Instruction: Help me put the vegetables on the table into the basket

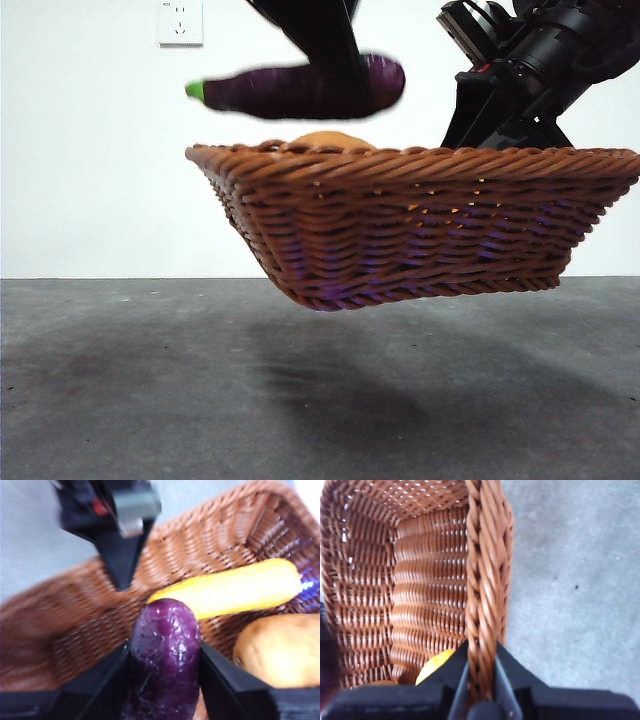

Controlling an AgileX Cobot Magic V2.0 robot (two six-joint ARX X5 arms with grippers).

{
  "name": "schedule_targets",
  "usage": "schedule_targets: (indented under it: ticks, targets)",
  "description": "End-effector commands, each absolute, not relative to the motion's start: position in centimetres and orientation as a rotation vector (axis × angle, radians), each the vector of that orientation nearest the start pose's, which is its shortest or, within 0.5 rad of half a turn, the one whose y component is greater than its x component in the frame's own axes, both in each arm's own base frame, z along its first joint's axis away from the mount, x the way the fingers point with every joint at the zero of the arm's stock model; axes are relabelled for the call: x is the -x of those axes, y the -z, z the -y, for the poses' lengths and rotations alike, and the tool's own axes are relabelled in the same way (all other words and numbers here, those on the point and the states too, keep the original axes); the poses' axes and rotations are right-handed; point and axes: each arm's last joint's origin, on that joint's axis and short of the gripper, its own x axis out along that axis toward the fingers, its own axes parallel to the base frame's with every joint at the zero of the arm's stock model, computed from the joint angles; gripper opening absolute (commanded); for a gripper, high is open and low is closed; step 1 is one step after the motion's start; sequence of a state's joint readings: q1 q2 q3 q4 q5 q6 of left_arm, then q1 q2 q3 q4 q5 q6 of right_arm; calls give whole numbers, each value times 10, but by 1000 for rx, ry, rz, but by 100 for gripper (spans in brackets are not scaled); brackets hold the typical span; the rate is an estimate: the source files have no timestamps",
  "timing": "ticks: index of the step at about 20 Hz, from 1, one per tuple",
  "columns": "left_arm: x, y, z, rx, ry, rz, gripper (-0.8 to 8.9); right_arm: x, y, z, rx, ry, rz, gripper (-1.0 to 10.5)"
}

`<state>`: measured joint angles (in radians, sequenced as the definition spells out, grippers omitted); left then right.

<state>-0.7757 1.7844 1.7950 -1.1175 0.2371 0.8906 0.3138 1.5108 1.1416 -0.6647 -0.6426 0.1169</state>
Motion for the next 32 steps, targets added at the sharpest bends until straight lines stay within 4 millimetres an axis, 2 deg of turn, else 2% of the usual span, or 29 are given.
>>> schedule_targets:
  ticks: [1,5,8,9,11,17,19,22,25,28,30,31,32]
  targets:
    - [-259,-322,270,-1054,1393,-677,-7,-281,-256,-110,-269,-838,-1100,-10]
    - [-276,-293,284,-1080,1377,-711,-7,-281,-256,-110,-263,-842,-1098,-10]
    - [-281,-294,285,-1001,1315,-716,5,-281,-256,-110,-258,-845,-1094,-10]
    - [-284,-294,283,-962,1287,-742,79,-281,-256,-110,-258,-846,-1094,-10]
    - [-287,-293,278,-927,1260,-786,358,-282,-256,-111,-257,-846,-1089,-10]
    - [-284,-299,272,-915,1251,-811,378,-282,-256,-110,-256,-842,-1087,-9]
    - [-276,-319,265,-888,1227,-760,379,-283,-255,-109,-243,-805,-1084,-10]
    - [-260,-375,237,-755,1121,-629,379,-288,-257,-106,-277,-766,-1058,-9]
    - [-237,-429,188,-566,976,-528,377,-294,-268,-98,-313,-741,-1021,-9]
    - [-215,-461,136,-396,820,-502,350,-304,-303,-78,-317,-681,-961,-10]
    - [-205,-469,114,-376,763,-504,82,-308,-326,-64,-290,-614,-922,-10]
    - [-200,-470,106,-368,749,-513,-20,-309,-335,-54,-280,-583,-905,-10]
    - [-197,-471,100,-364,734,-525,-8,-310,-340,-46,-277,-553,-889,-10]
